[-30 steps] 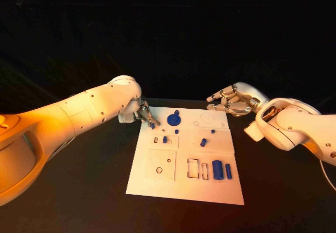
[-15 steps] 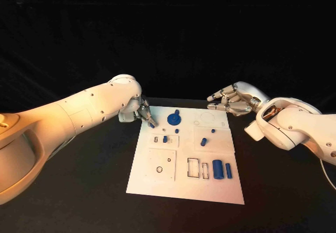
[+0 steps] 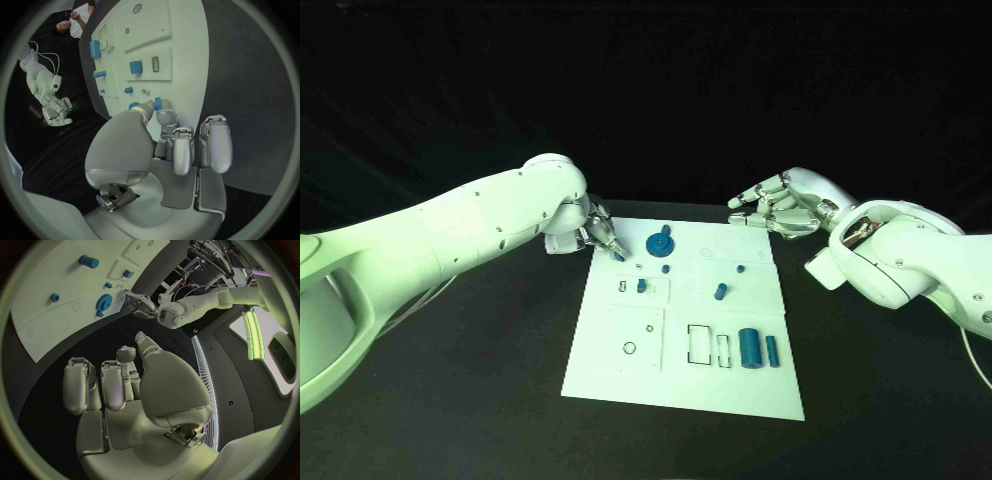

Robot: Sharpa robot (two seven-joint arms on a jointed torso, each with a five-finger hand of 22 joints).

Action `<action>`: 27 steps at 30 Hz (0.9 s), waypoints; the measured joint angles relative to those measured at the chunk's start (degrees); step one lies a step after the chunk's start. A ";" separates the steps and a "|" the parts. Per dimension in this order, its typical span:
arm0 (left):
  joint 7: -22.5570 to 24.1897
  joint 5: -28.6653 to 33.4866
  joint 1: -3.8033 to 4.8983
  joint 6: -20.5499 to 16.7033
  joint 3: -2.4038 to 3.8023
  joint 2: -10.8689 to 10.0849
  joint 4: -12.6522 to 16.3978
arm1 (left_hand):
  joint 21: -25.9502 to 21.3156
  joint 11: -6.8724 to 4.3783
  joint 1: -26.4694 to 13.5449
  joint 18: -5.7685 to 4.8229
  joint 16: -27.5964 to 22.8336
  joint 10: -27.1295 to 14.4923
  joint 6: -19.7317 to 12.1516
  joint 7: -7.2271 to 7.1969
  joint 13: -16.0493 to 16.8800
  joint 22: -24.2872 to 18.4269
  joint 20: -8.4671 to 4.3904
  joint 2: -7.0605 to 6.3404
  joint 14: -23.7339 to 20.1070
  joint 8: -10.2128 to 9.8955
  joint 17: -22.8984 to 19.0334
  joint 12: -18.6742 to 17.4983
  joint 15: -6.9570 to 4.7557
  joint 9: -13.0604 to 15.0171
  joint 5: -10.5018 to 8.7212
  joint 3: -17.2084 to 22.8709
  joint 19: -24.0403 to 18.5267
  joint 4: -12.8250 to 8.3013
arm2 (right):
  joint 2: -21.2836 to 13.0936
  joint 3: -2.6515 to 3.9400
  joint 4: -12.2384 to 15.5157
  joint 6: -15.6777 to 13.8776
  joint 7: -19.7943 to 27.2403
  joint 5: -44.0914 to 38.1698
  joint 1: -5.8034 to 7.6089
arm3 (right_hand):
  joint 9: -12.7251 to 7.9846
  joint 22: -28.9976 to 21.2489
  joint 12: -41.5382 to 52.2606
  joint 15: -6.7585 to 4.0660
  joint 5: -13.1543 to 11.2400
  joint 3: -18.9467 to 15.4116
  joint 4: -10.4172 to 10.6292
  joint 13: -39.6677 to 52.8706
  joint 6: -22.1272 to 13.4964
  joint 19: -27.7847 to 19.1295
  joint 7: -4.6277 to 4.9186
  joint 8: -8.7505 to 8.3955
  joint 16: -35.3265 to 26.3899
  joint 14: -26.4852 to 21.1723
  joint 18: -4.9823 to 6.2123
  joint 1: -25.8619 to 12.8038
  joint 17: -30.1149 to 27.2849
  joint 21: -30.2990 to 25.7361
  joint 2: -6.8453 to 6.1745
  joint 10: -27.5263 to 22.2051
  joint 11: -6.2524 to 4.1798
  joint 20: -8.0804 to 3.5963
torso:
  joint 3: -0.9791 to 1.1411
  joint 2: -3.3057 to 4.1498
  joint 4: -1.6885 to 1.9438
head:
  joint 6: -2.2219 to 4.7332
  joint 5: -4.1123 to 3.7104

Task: Assemble the parts on the task board

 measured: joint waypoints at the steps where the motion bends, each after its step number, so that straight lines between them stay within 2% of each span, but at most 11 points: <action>1: 0.08 0.27 0.01 -0.20 -0.01 -0.65 0.96 | 0.00 0.02 -0.32 0.00 0.00 0.02 -0.13 -0.11 0.00 0.00 0.00 0.02 0.00 0.00 0.00 0.00 0.00 0.07 0.00 0.60 0.00 -0.52 | -0.01 -0.01 -0.01 0.02 -0.01 0.00 0.00 | 0.00 0.00 0.00 0.00 0.00 0.00 0.00 0.00 0.00 0.00 0.00 0.00 0.00 0.00 0.00 0.00 0.00 0.00 0.00 0.00 0.00 0.00 | 0.00 -0.01 0.02 | 0.00 0.02; 8: 0.97 1.49 0.05 -2.71 -0.12 -5.35 8.37 | 0.01 0.23 -1.34 0.00 0.00 0.61 -0.28 -0.09 0.44 0.00 0.00 -0.76 0.00 0.39 0.00 0.56 0.00 0.27 -0.01 1.88 0.00 -1.09 | -0.12 -0.08 -0.09 0.16 -0.04 0.01 -0.02 | 0.00 0.00 0.00 0.00 0.00 0.00 0.00 0.00 0.00 0.00 0.00 0.00 0.00 0.00 0.00 0.00 0.00 0.00 0.00 0.00 0.00 0.00 | -0.01 -0.03 0.03 | 0.00 0.07; 13: 2.10 0.76 -0.13 -5.04 -1.03 -7.80 12.58 | 0.01 0.01 -1.77 0.00 0.00 0.84 -0.28 -0.09 0.50 0.00 0.00 -1.20 0.00 0.89 0.00 0.80 0.00 0.40 -0.01 2.55 0.00 -1.28 | -0.24 -0.11 -0.10 0.21 -0.05 0.01 -0.04 | 0.00 0.00 0.00 0.00 0.00 0.00 0.00 -0.01 0.00 0.00 0.00 0.00 0.00 0.00 0.00 0.00 0.00 0.00 0.00 0.00 0.00 0.00 | -0.07 -0.03 0.03 | 0.00 0.10; 17: 2.66 -0.62 -0.92 -6.54 -1.43 -8.92 14.87 | 0.01 0.00 -1.78 0.00 0.00 0.84 -0.29 -0.08 0.53 0.00 0.01 -1.21 0.00 0.88 0.00 0.80 0.00 0.40 -0.12 2.76 0.00 -1.48 | -0.34 -0.13 -0.10 0.24 -0.05 0.02 -0.05 | 0.00 0.00 0.00 0.00 0.00 0.00 0.00 -0.01 0.00 0.00 0.00 0.00 0.00 0.00 0.00 0.00 0.00 0.00 0.00 0.00 0.00 0.00 | -0.10 -0.03 0.03 | -0.07 0.12; 19: 2.88 -1.50 -1.47 -7.22 -1.53 -9.25 15.80 | 0.01 0.00 -2.18 0.00 0.00 0.84 -0.29 -0.08 0.60 0.00 0.01 -1.60 0.00 0.89 -0.01 0.80 0.00 0.41 -0.14 3.68 0.00 -2.41 | -0.35 -0.14 -0.10 0.24 -0.05 0.02 -0.07 | 0.00 0.00 0.00 0.00 0.00 0.00 0.00 -0.01 0.00 0.00 0.00 0.00 0.00 0.00 0.00 0.00 0.00 0.00 0.00 0.00 0.00 0.00 | -0.14 -0.03 0.03 | -0.08 0.13; 23: 3.22 -3.23 -2.30 -8.10 -1.65 -9.64 16.96 | 0.01 -0.01 -2.25 0.00 0.00 1.26 -0.24 -0.11 0.67 0.00 0.01 -1.67 0.00 0.88 -0.01 1.04 0.00 0.40 -0.25 3.75 0.00 -2.48 | -0.32 -0.17 -0.09 0.27 -0.05 0.02 -0.10 | 0.00 0.00 0.00 0.00 0.00 0.00 0.00 -0.01 0.00 0.00 0.00 0.00 0.00 0.00 0.00 0.00 0.00 0.00 0.00 0.00 0.00 0.00 | -0.18 -0.03 0.00 | -0.13 0.19; 27: 3.43 -4.66 -2.71 -8.39 -1.67 -9.90 17.90 | 0.24 -0.02 -2.39 0.00 0.00 1.26 -0.23 -0.12 0.75 0.00 0.01 -1.82 0.00 0.88 -0.01 1.19 0.00 0.40 -0.28 3.95 0.00 -2.67 | -0.32 -0.19 -0.09 0.29 -0.05 0.03 -0.14 | 0.00 0.00 0.00 0.00 0.00 0.00 0.00 -0.01 0.00 0.00 0.00 0.00 0.00 0.00 0.00 0.00 0.00 0.00 0.00 0.00 0.00 0.00 | -0.17 -0.01 -0.07 | -0.20 0.19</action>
